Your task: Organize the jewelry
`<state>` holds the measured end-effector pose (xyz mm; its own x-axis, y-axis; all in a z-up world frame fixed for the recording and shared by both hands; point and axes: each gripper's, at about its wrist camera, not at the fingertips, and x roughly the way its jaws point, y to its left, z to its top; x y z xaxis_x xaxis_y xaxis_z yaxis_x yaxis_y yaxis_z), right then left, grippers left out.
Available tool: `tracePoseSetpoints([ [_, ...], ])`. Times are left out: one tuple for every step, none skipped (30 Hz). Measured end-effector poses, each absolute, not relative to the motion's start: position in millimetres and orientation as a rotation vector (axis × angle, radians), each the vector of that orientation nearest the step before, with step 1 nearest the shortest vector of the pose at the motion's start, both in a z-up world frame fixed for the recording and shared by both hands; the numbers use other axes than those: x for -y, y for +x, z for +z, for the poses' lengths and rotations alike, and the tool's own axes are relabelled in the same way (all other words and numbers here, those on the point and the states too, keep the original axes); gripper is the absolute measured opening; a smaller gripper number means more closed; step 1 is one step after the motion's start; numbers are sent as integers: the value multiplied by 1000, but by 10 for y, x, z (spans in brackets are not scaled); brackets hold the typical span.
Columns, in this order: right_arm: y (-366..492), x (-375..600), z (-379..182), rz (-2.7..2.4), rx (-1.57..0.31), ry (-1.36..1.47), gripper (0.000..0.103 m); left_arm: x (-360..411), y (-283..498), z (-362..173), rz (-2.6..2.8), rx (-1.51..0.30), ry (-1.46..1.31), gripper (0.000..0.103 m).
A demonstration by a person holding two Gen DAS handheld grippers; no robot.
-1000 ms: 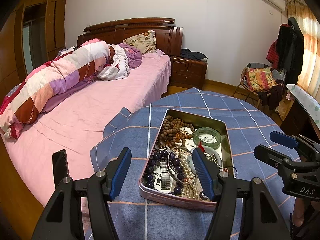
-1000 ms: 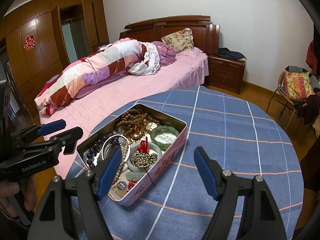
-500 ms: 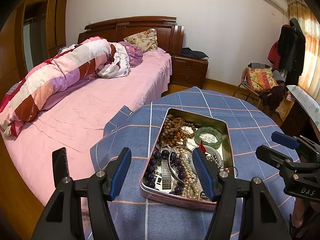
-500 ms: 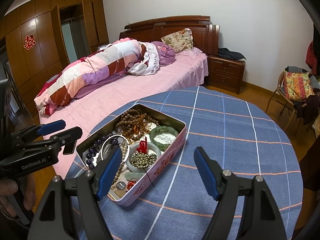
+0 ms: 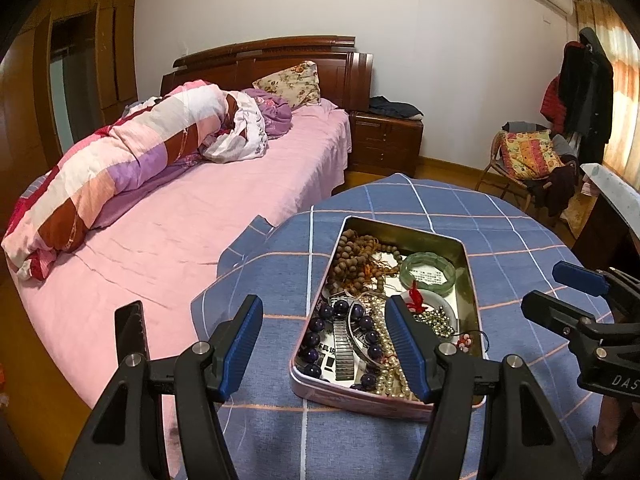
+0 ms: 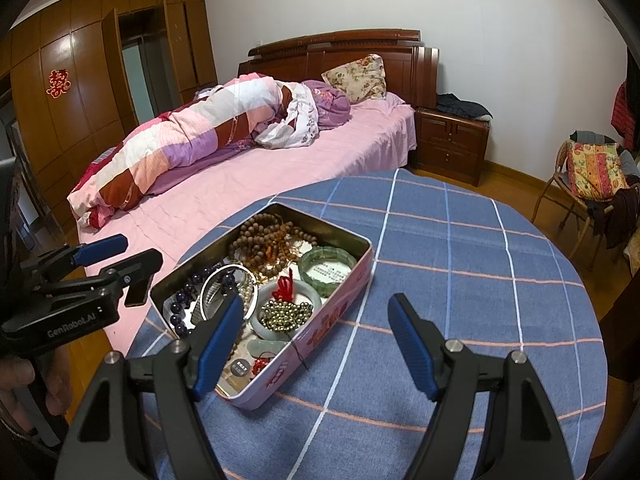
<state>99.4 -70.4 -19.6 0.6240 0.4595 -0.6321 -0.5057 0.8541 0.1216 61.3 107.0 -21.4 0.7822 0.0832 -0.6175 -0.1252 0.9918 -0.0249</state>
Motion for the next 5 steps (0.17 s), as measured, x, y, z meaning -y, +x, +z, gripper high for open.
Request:
tracePoseSetpoints([
  [992, 710, -203, 554, -707, -71, 78, -1066, 610, -214, 112, -664, -63, 64],
  [990, 715, -229, 553, -708, -73, 78, -1064, 609, -213, 109, -664, -65, 64],
  [986, 727, -232, 552, -709, -75, 78, -1068, 609, -213, 108, -663, -66, 64],
  [984, 732, -244, 551, -709, -77, 78, -1065, 612, -211, 109, -664, -63, 64],
  [982, 742, -250, 548, -709, -78, 79, -1067, 618, -208, 113, -666, -64, 64],
])
